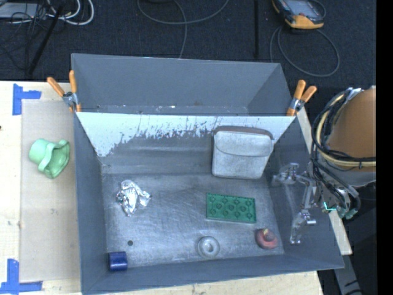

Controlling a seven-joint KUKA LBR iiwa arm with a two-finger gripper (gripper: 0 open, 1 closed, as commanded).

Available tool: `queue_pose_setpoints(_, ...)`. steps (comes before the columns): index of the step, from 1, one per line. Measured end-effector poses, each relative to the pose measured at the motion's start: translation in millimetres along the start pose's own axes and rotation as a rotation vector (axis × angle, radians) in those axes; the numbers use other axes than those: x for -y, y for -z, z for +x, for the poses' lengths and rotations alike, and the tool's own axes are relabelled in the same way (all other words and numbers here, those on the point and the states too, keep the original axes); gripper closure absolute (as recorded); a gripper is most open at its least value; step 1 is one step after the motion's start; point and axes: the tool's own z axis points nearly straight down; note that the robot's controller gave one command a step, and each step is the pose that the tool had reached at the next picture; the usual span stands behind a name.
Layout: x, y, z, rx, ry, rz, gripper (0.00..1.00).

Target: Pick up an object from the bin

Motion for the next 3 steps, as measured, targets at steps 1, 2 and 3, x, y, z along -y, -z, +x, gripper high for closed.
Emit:
queue_pose_setpoints(1,-61.2,-158.5,-44.7,0.014,-0.11,0.001,0.0)
queue_pose_setpoints(2,-53.0,-127.1,-62.7,0.011,-0.241,0.0,0.0)
queue_pose_setpoints(3,-50.1,-127.8,-69.7,0.009,-0.307,-0.001,0.0)
